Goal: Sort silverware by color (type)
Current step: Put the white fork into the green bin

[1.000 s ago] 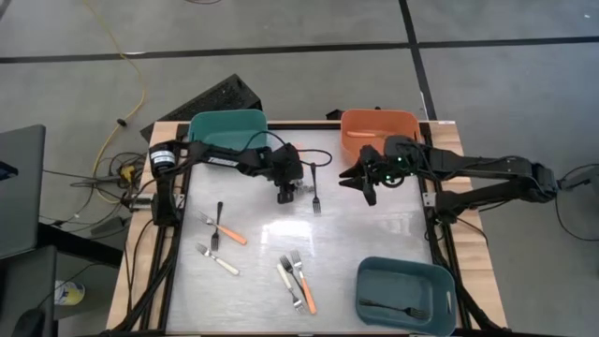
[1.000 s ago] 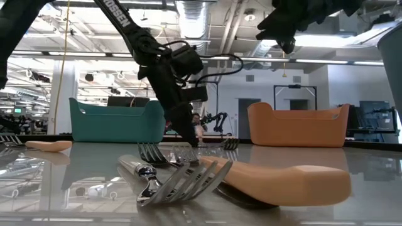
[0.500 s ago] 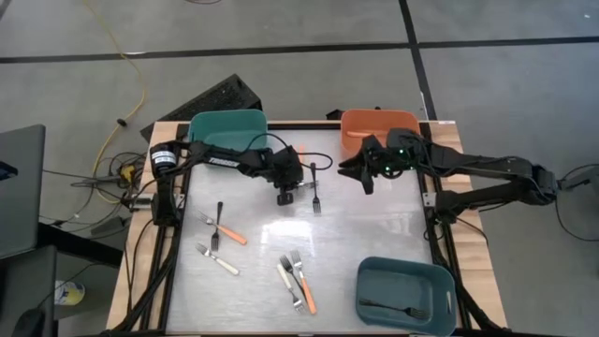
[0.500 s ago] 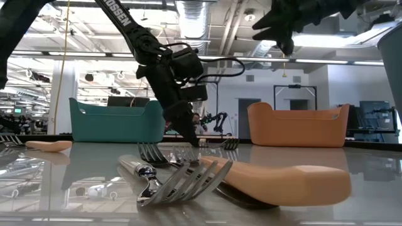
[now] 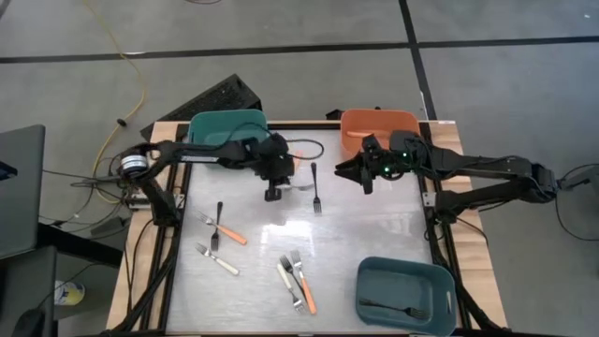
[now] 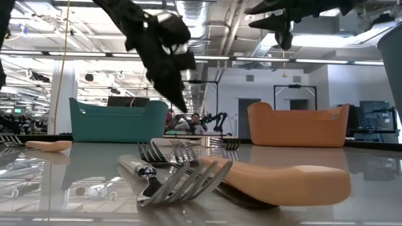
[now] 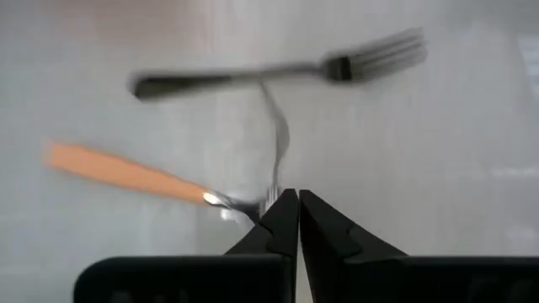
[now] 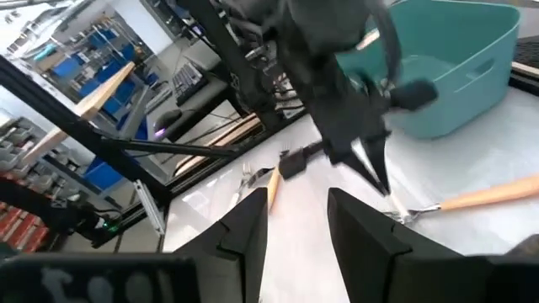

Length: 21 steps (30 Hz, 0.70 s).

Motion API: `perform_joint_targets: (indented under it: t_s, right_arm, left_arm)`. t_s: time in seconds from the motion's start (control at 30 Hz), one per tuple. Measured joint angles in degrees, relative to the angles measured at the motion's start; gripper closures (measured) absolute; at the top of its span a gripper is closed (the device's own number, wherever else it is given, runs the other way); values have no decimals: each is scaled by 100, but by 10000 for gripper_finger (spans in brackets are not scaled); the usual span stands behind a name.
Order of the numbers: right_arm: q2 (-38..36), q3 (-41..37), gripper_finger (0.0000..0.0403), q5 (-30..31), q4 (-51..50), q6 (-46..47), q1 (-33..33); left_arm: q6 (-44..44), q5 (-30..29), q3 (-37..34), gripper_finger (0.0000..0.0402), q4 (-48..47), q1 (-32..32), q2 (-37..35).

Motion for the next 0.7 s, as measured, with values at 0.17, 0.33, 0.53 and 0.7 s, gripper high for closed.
perform_joint_targets:
  t_s: [0.17,0.33,0.53,0.7]
  right_arm:
    - [0,2,255,511,172,18,201]
    - [22,2,255,832,149,18,333]
    - [129,5,255,839,153,20,329]
    - [169,3,255,771,71,104,365]
  left_arm:
    - [2,38,9,399,26,70,-817]
    - [342,28,13,400,101,135,-1086]
    - [606,235,17,400,484,8,-212]
    - [554,282,17,355,666,-49,457]
